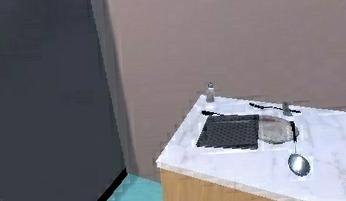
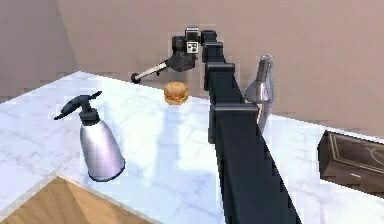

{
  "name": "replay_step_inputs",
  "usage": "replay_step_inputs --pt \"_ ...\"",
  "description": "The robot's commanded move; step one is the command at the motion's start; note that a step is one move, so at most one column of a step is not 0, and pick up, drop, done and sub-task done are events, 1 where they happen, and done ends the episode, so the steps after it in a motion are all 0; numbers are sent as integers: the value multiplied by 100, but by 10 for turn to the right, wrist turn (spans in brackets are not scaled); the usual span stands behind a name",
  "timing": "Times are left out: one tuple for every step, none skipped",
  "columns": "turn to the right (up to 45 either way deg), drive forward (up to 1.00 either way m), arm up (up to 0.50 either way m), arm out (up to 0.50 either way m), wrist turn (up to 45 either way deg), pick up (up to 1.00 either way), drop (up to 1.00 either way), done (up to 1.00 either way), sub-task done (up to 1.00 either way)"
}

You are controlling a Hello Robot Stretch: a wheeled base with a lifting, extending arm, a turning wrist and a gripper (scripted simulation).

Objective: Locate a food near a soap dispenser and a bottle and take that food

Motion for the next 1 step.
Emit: replay_step_inputs --pt "0 0 0 0 300 0 0 0 0"
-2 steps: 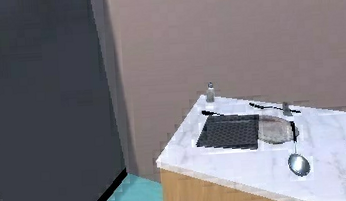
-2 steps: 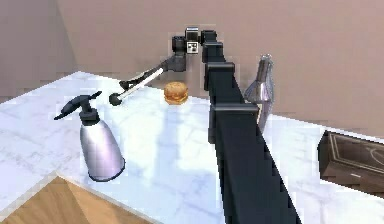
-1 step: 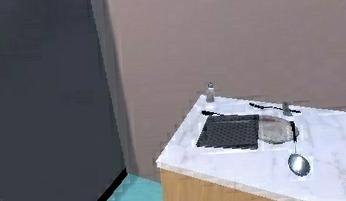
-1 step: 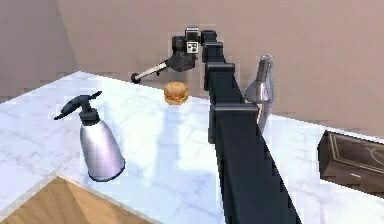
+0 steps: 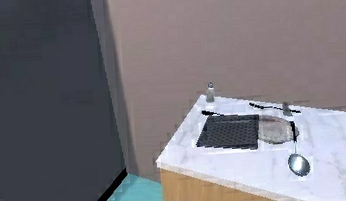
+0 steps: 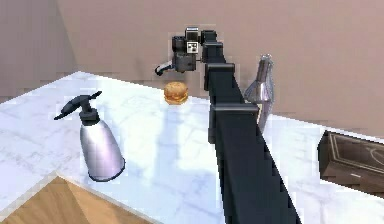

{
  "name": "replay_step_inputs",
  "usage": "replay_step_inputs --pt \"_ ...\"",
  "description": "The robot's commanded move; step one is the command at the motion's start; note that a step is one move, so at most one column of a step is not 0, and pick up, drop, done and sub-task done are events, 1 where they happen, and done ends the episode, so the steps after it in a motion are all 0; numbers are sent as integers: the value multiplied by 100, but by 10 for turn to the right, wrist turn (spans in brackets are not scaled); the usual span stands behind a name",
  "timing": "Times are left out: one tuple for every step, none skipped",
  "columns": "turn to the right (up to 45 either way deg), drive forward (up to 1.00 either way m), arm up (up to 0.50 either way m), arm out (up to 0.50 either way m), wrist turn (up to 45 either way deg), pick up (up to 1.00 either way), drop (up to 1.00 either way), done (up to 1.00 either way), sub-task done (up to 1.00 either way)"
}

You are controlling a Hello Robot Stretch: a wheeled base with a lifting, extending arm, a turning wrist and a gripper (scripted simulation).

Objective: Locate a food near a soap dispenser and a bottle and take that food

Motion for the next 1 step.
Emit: replay_step_inputs --pt "0 0 -12 0 0 0 0 0 0"
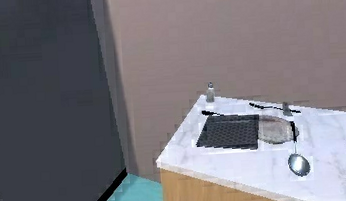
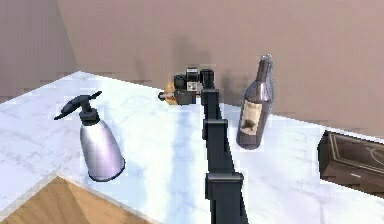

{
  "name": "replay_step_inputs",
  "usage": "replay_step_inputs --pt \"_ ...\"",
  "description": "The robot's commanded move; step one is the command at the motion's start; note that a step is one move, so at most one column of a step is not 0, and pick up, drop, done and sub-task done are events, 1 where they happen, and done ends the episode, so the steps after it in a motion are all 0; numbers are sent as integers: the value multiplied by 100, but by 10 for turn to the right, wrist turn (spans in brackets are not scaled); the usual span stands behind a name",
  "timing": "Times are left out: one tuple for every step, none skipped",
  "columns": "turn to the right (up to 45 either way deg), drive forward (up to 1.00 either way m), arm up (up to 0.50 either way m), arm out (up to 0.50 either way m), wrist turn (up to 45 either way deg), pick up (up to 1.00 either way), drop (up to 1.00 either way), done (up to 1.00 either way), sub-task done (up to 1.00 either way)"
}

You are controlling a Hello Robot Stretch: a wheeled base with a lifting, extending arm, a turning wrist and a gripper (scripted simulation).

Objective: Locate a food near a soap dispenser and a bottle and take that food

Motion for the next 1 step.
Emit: replay_step_inputs --pt "0 0 0 0 0 100 0 0 0"
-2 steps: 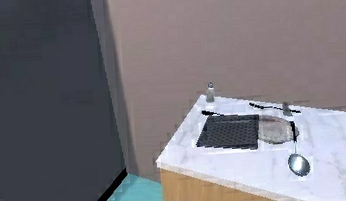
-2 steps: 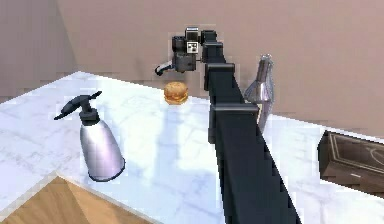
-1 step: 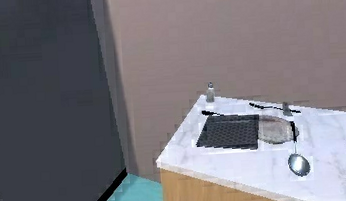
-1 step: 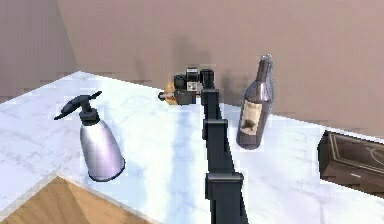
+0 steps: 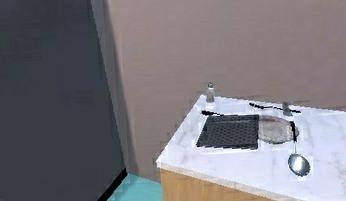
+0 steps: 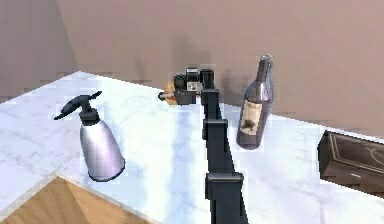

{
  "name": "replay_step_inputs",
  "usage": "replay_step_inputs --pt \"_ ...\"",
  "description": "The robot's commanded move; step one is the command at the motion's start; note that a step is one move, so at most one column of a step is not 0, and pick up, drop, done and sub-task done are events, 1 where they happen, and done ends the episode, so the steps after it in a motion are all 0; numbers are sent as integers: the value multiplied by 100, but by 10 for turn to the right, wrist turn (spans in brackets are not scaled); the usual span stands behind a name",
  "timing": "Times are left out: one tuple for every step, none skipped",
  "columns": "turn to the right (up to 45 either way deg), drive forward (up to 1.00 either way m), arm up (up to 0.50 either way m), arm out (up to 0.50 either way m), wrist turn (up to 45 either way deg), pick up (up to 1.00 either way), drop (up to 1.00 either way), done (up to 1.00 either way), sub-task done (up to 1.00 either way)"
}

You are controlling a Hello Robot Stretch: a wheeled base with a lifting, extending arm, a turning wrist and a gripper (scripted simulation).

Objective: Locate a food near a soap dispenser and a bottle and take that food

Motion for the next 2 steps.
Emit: replay_step_inputs --pt "0 0 10 0 0 0 0 0 0" --pt "0 0 0 0 0 0 0 100 0"
